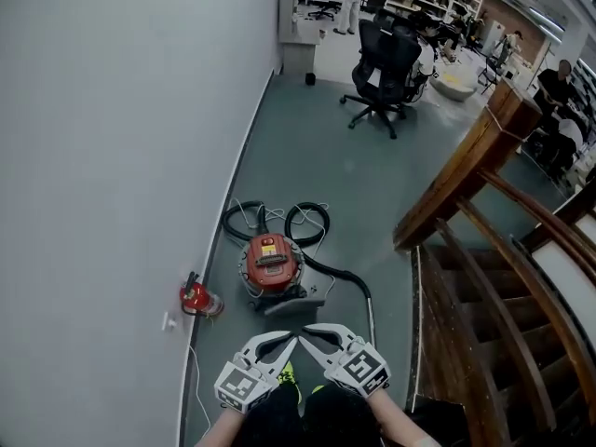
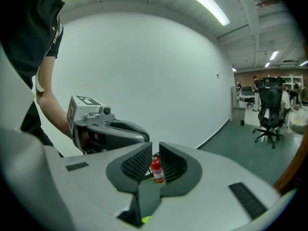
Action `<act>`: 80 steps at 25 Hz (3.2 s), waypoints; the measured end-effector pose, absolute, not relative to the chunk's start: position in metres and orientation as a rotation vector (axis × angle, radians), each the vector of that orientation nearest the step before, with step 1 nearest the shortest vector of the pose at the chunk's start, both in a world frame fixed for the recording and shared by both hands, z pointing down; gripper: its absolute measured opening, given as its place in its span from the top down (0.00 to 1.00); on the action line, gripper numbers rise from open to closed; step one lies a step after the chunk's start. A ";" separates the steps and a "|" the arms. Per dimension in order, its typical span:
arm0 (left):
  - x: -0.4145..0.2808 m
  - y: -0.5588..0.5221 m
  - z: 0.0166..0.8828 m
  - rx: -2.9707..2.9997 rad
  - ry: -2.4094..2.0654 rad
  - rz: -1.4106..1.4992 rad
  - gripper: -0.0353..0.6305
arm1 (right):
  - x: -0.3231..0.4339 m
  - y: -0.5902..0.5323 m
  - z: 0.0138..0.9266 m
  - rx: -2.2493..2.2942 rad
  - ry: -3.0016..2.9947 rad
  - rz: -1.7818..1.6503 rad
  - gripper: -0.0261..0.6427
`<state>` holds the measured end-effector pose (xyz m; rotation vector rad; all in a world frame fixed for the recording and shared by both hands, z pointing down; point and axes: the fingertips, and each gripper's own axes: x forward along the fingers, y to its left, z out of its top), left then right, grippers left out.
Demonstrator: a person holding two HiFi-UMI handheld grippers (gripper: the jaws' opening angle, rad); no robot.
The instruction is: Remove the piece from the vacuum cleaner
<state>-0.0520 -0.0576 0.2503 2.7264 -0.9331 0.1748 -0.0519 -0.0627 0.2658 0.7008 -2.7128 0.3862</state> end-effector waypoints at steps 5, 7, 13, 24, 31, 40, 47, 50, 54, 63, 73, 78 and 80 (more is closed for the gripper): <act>-0.058 -0.067 0.271 2.710 -0.922 0.221 0.91 | -0.056 -0.074 0.284 0.673 -2.691 0.385 0.87; -0.059 -0.072 0.278 2.706 -0.926 0.242 0.90 | -0.056 -0.079 0.292 0.666 -2.681 0.389 0.86; -0.058 -0.086 0.319 2.668 -0.934 0.317 0.85 | -0.053 -0.091 0.332 0.620 -2.652 0.431 0.85; -0.053 -0.105 0.405 2.618 -0.928 0.417 0.81 | -0.045 -0.111 0.422 0.538 -2.573 0.476 0.78; -0.051 -0.119 0.459 2.644 -0.926 0.505 0.79 | -0.043 -0.126 0.479 0.498 -2.525 0.448 0.76; -0.043 -0.132 0.523 2.627 -0.913 0.562 0.76 | -0.035 -0.137 0.542 0.445 -2.488 0.444 0.75; -0.037 -0.134 0.582 2.616 -0.886 0.652 0.74 | -0.029 -0.139 0.601 0.401 -2.443 0.409 0.71; -0.034 -0.137 0.607 2.588 -0.887 0.652 0.74 | -0.025 -0.142 0.625 0.386 -2.422 0.381 0.71; -0.034 -0.141 0.635 2.577 -0.898 0.681 0.74 | -0.026 -0.147 0.653 0.359 -2.397 0.348 0.70; -0.040 -0.155 0.672 2.579 -0.918 0.733 0.74 | -0.034 -0.162 0.689 0.315 -2.369 0.263 0.68; -0.043 -0.171 0.703 2.593 -0.926 0.870 0.72 | -0.039 -0.175 0.720 0.254 -2.304 0.138 0.63; -0.043 -0.174 0.723 2.595 -0.907 0.942 0.68 | -0.039 -0.177 0.739 0.227 -2.257 0.102 0.61; -0.044 -0.178 0.729 2.591 -0.916 0.955 0.67 | -0.039 -0.179 0.745 0.229 -2.246 0.096 0.60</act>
